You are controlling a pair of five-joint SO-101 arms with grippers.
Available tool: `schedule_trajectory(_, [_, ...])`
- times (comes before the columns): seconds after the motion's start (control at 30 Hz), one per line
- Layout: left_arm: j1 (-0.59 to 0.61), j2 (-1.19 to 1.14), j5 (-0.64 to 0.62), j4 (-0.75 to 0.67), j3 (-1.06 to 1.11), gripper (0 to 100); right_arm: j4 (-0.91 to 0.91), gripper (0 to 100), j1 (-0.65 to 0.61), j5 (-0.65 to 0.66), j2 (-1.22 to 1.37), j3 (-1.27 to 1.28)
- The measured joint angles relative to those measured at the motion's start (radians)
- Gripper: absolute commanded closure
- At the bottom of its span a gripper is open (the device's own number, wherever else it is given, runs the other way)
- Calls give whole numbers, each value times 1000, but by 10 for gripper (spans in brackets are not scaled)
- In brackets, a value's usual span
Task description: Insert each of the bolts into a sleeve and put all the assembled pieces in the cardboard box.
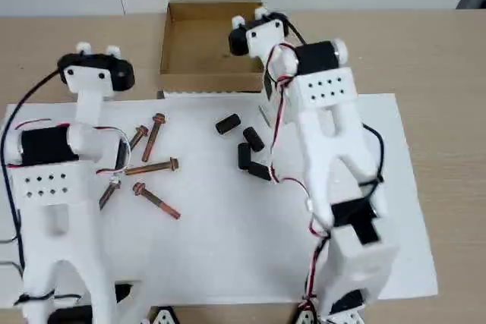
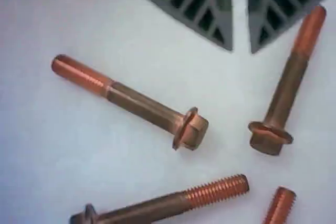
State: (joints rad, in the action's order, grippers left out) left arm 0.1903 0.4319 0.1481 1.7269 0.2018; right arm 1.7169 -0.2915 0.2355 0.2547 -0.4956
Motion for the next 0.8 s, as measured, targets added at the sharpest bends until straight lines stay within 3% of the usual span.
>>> schedule_trajectory(0.27, [-18, -262, -5, 0, -186, 994, 0, 995, 103, 0, -196, 327])
schedule_trajectory(0.67, [-152, -634, -21, -2, -456, 992, -26, 994, 166, 2, -236, 526])
schedule_trajectory(0.8, [-150, -775, -21, -2, -568, 922, -41, 994, 167, 2, -239, 552])
